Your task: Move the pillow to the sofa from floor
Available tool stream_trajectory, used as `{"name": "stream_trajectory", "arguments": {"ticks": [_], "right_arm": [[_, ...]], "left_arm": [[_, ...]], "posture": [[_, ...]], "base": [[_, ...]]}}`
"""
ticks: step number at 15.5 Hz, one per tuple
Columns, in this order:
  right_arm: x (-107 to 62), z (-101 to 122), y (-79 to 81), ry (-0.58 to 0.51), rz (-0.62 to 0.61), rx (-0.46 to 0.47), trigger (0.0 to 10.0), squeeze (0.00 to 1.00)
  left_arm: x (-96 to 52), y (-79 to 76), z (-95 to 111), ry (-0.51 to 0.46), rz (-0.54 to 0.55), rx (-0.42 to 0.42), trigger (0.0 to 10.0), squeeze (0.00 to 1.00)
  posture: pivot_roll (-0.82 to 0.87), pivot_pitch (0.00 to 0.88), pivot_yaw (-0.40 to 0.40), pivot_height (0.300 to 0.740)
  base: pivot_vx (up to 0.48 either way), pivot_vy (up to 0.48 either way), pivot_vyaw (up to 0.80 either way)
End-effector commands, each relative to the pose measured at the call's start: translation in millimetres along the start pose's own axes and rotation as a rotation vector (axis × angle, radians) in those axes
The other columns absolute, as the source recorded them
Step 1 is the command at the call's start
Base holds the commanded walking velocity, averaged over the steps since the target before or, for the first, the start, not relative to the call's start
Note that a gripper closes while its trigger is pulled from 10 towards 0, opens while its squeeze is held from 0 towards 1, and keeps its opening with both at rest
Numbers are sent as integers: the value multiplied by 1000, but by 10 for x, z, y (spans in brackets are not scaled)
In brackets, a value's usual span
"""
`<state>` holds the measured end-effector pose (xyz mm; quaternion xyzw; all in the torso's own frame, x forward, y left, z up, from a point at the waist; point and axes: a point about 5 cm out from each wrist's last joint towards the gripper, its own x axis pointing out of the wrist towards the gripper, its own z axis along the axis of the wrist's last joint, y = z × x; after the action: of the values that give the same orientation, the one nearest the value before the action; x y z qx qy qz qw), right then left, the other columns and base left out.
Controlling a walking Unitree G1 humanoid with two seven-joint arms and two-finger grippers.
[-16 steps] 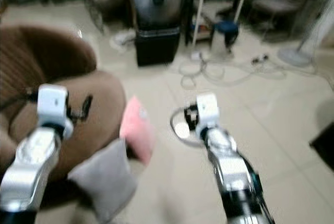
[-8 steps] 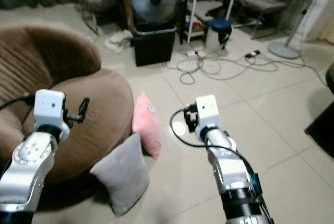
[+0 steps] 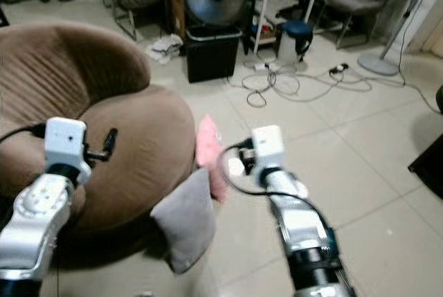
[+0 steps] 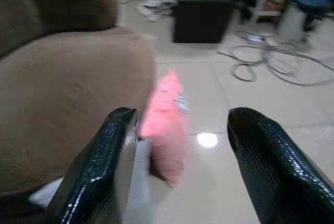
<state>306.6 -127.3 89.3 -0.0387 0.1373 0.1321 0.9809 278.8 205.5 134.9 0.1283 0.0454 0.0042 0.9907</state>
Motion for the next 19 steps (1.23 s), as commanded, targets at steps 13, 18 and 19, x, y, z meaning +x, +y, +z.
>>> {"name": "stream_trajectory", "arguments": {"ticks": [13,18,19], "right_arm": [[-14,-2,-169,8,-63,-7,10000,0],[-13,-16,-164,16,-56,-5,10000,0],[-9,-12,-157,17,-50,-6,10000,0]], "left_arm": [[4,-87,-2,-15,-36,-31,10000,0],[-9,-98,-16,-17,-44,-27,10000,0],[-10,-96,-18,-16,-42,-27,10000,0]], "posture": [[50,0,-25,740],[53,0,-30,740],[53,0,-30,740]], "base": [[106,-94,169],[280,-246,0],[277,-244,0]]}}
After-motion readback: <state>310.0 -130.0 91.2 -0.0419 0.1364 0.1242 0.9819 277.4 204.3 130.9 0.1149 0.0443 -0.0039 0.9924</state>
